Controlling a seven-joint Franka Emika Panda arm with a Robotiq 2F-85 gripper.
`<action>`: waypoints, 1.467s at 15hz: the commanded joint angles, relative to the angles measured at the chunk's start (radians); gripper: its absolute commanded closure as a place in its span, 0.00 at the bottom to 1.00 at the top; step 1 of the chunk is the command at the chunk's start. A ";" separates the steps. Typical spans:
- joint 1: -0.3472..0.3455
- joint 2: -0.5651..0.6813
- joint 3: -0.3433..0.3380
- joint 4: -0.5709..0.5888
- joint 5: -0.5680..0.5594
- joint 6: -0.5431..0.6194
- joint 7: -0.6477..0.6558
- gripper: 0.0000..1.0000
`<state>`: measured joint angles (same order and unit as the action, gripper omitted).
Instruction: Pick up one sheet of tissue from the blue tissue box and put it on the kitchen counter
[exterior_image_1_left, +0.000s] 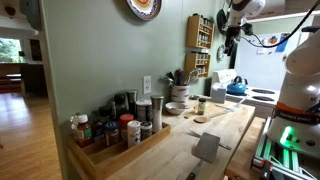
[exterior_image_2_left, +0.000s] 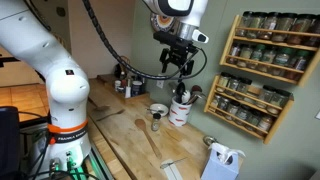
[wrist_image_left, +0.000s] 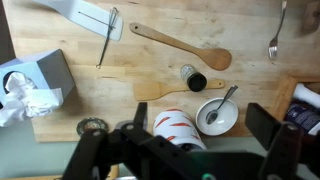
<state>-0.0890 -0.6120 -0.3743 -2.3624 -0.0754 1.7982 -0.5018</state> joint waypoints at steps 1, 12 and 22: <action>-0.015 0.004 0.012 0.002 0.008 -0.002 -0.007 0.00; -0.022 0.021 0.031 -0.011 -0.011 0.059 0.030 0.00; -0.130 0.260 0.144 -0.066 -0.155 0.403 0.356 0.00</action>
<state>-0.1728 -0.4331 -0.2486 -2.4433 -0.1753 2.1762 -0.2043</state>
